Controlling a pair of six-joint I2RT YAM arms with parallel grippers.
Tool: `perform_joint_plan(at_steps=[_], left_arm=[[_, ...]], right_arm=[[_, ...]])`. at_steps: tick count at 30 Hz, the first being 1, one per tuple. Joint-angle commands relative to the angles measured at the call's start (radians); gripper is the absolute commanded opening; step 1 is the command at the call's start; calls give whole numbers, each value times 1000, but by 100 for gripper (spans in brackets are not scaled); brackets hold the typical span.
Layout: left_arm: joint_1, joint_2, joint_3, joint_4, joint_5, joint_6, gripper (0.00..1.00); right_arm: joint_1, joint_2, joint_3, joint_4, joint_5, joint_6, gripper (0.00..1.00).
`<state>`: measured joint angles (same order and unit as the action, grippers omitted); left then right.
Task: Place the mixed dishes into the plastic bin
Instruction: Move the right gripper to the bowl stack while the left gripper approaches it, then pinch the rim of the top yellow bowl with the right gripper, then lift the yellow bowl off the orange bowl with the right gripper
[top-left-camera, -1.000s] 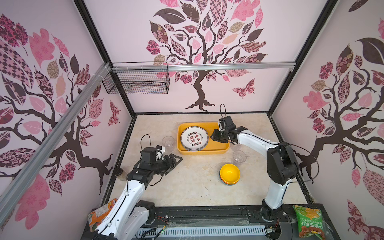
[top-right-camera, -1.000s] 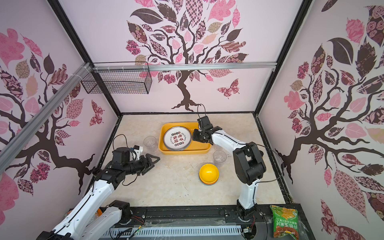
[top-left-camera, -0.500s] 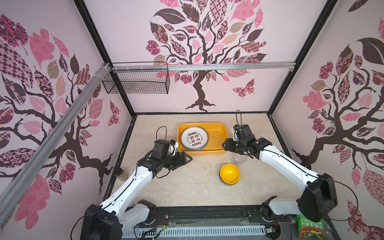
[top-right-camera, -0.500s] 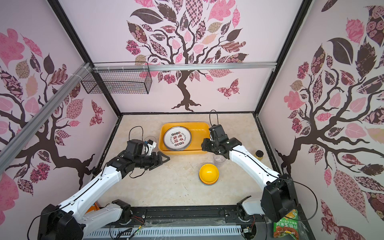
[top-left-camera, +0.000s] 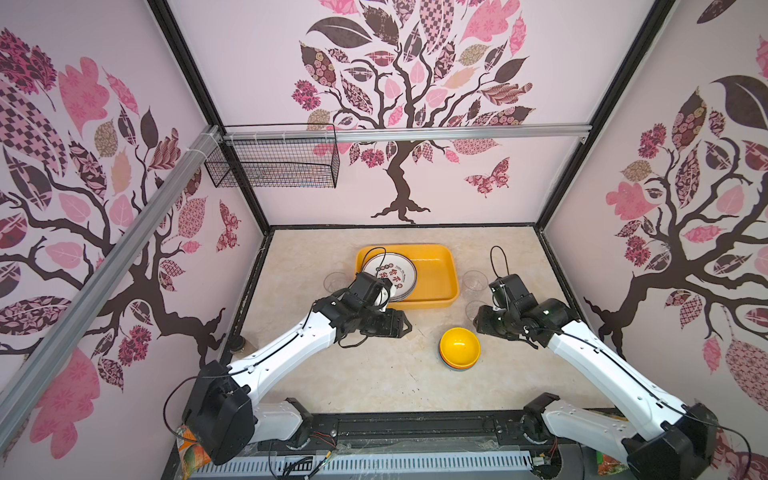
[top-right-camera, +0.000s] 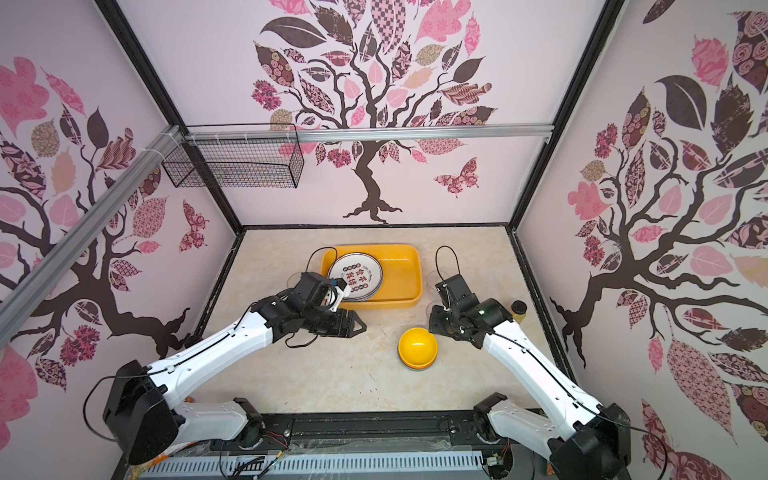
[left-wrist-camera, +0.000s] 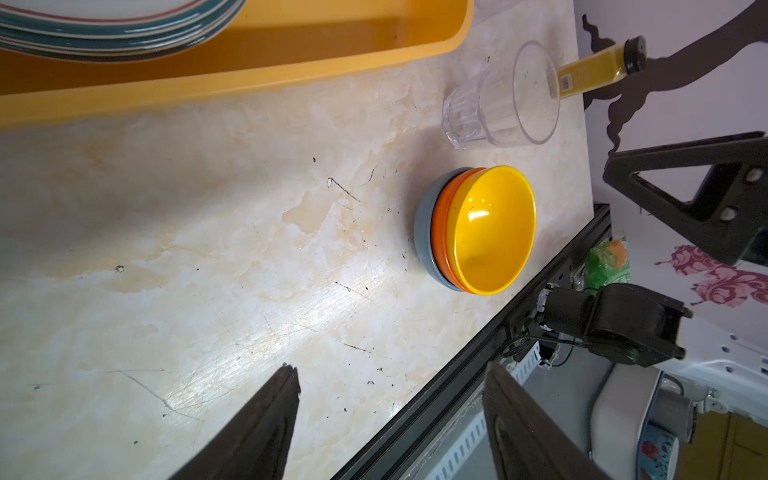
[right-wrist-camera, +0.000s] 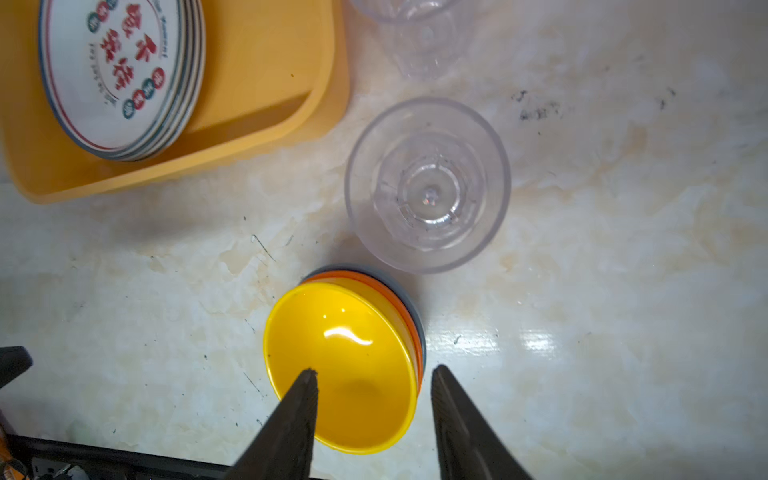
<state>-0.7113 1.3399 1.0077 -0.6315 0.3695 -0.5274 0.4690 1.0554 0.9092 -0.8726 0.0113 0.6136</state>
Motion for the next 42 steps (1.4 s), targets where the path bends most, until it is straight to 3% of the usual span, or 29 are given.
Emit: perform_joint_plan(at_steps=[1,5,13,42], left_arm=[[-44,36,62,-31,-59,51,73],[-89,79,86,-36,-88,64,72],[-96,85,61,-16,-89,44,71],[-96,76,17,-4,-112,23,69]], right_arm=[[-1,-25,-34,-77,7,26,46],[-2,-19,-91,-45,-40,37,44],[1,70,-129,21,-76,38,39],[33,161,-101,40,-19,6,8]])
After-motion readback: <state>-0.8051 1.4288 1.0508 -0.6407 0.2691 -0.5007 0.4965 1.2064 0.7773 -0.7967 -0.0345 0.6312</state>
